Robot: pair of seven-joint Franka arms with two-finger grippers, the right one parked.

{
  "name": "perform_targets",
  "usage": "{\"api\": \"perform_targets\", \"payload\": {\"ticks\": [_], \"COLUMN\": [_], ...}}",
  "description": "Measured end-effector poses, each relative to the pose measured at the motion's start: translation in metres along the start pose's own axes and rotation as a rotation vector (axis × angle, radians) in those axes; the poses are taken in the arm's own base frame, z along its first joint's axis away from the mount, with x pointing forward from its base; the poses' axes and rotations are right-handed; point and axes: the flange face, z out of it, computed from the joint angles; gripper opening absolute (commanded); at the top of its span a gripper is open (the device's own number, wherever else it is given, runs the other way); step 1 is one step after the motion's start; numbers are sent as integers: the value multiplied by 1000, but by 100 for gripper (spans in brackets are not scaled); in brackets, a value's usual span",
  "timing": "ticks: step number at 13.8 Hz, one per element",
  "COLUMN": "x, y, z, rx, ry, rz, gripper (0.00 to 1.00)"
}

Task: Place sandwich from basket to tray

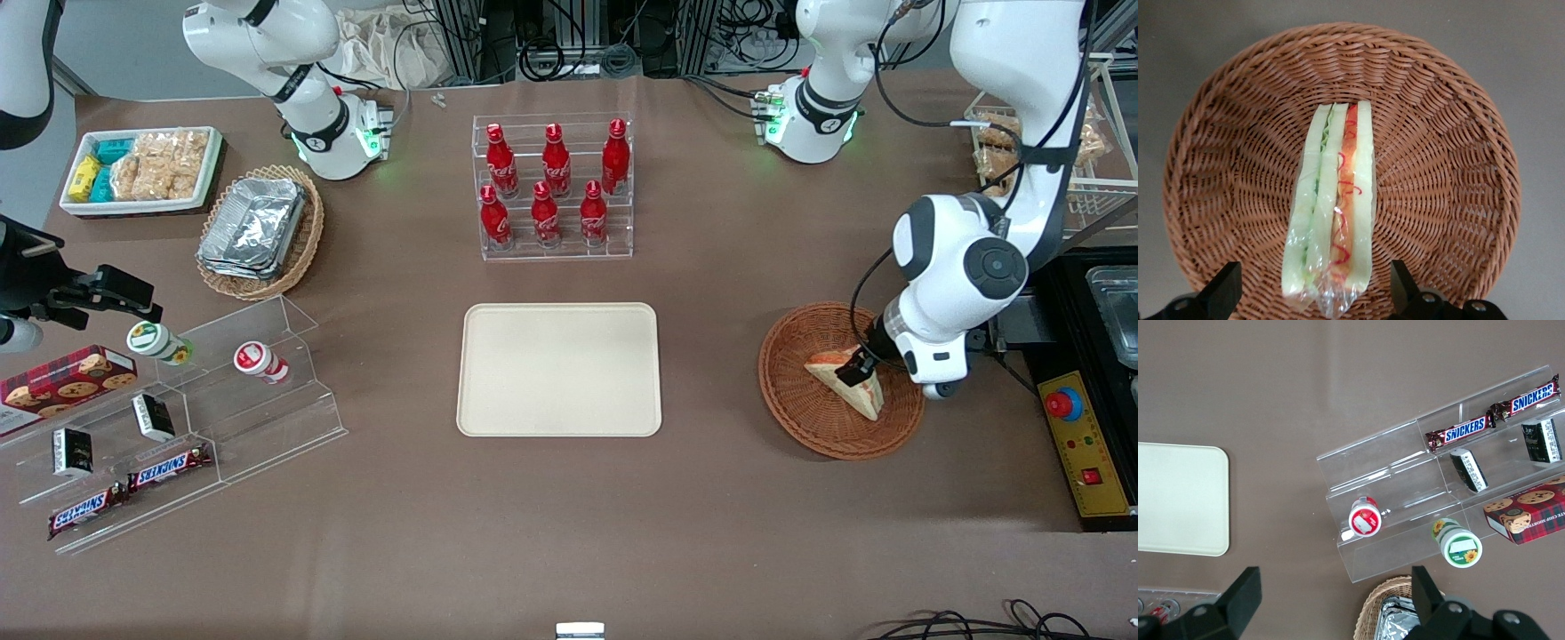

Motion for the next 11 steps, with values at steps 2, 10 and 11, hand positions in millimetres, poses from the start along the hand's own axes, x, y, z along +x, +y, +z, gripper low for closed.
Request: {"api": "perform_targets", "payload": {"ticks": [2,10,11], "x": [0,2,-9], "y": [0,17,25], "z": [10,-24,-49], "rx": [3,-14,12], "ry": [-4,13,-4], "rz": [-3,1,30], "gripper": [8,0,0]}}
